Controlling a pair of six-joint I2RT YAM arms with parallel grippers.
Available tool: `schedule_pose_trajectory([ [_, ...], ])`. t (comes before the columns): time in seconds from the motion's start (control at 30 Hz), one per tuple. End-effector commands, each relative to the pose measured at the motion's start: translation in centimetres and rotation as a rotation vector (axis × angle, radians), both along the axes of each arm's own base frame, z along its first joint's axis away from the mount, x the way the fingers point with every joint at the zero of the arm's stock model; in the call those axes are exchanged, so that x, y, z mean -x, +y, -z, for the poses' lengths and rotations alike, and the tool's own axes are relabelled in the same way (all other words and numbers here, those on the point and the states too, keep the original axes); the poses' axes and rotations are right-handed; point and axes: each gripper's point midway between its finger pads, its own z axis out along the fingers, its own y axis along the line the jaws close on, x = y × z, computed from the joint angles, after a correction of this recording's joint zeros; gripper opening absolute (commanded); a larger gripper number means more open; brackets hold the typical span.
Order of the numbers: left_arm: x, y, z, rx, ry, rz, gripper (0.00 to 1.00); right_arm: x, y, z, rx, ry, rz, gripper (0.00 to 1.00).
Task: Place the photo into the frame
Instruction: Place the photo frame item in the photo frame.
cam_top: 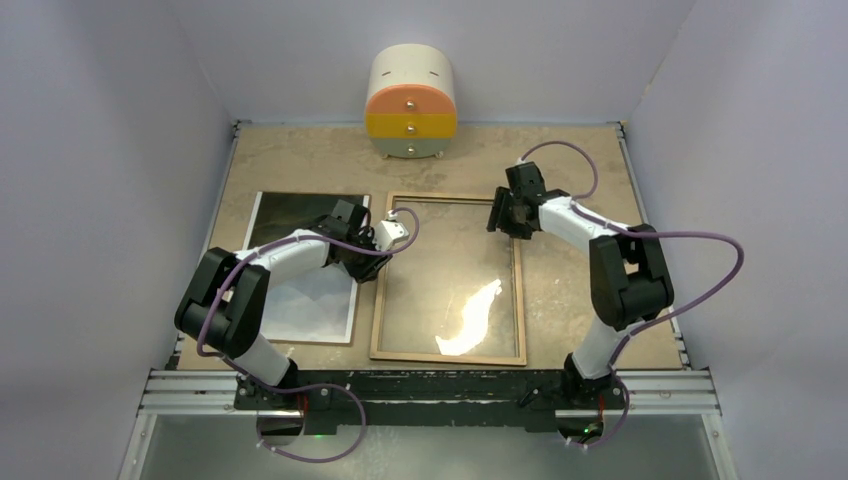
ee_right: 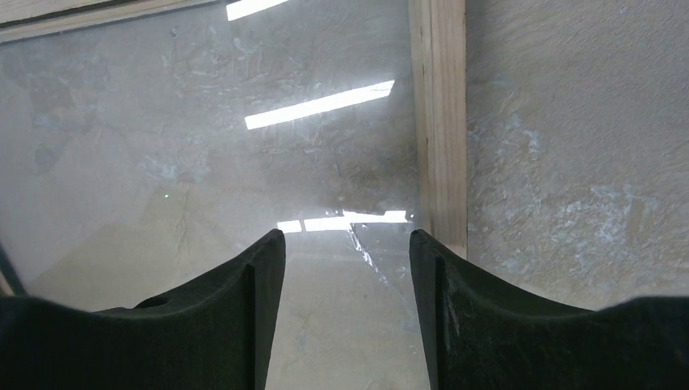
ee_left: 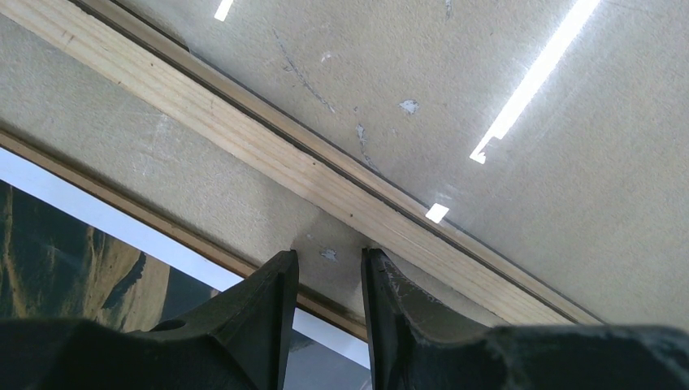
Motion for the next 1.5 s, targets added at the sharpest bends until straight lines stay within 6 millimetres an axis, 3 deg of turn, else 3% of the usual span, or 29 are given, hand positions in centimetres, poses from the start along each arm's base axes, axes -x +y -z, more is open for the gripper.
schedule_pose_trajectory([
  [0.0,-0.7,-0.1,-1.0,0.025,-0.035,-0.013,0.37,-0.4,-1.1,0.3,0.067,0.013,0.029,0.60],
  [0.4,-0.6,0.0,-0.9,0.028,-0.032,-0.015,0.37,-0.5,-1.0,2.0,0.091,0.046,0.024,0.61],
  [0.67,-0.6,0.0,-0.9,0.029,-0.033,-0.015,0.37,-1.1,-0.7,1.6,0.104,0.035,0.024,0.61],
  [0.77,-0.7,0.0,-0.9,0.028,-0.032,-0.015,0.37,-1.4,-0.4,0.2,0.086,0.003,0.021,0.62],
  [0.97,-0.9,0.0,-1.1,0.029,-0.036,-0.016,0.37,-2.6,1.4,-6.0,-0.004,-0.121,-0.017,0.67],
  [1.1,-0.8,-0.3,-1.0,0.041,-0.028,-0.018,0.37,-2.3,3.0,-9.5,-0.084,-0.177,-0.057,0.74],
  [1.33,-1.3,-1.9,-1.6,0.083,-0.020,-0.004,0.37,-0.4,4.5,-11.5,-0.211,-0.205,-0.081,0.82],
  [1.47,-2.0,-2.7,-2.4,0.106,-0.018,0.002,0.37,0.6,7.0,-12.0,-0.260,-0.208,-0.116,0.82],
])
